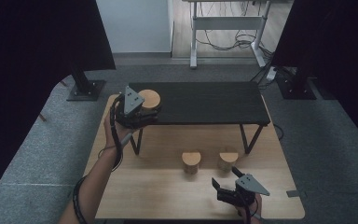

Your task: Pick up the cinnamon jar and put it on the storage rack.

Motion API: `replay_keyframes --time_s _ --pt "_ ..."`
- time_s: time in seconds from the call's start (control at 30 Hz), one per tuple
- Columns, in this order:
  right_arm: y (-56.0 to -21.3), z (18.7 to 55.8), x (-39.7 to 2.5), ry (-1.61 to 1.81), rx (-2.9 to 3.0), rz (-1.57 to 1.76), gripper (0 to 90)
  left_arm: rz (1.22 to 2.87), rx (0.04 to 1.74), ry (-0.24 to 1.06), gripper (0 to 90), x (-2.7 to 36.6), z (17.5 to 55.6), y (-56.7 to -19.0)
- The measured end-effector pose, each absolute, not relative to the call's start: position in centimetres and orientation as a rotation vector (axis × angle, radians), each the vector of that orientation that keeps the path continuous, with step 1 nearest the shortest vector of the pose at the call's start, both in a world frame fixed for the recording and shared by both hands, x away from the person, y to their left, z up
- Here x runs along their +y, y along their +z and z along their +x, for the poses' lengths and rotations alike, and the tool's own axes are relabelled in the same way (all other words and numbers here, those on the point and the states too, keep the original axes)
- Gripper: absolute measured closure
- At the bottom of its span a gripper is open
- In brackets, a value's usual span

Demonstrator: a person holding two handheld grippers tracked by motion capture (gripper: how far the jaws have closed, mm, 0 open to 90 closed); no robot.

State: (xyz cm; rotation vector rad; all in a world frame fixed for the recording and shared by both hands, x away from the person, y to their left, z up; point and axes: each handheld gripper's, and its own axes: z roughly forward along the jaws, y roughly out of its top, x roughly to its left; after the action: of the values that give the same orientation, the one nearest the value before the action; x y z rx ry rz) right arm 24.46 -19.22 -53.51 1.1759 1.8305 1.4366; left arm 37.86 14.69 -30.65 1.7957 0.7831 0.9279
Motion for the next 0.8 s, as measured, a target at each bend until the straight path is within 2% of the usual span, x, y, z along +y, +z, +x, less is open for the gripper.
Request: replay_keyframes --time_s 0.4,0.8 --pt "-53.6 24.3 -19.0 1.434 1.837 1.175 8.6 1.774 0.809 0.960 25.1 14.5 39.6 -31.6" --pt "-53.7 24.0 -19.1 1.431 1.838 1.177 8.6 1.736 0.873 0.938 25.2 14.8 41.5 -32.7"
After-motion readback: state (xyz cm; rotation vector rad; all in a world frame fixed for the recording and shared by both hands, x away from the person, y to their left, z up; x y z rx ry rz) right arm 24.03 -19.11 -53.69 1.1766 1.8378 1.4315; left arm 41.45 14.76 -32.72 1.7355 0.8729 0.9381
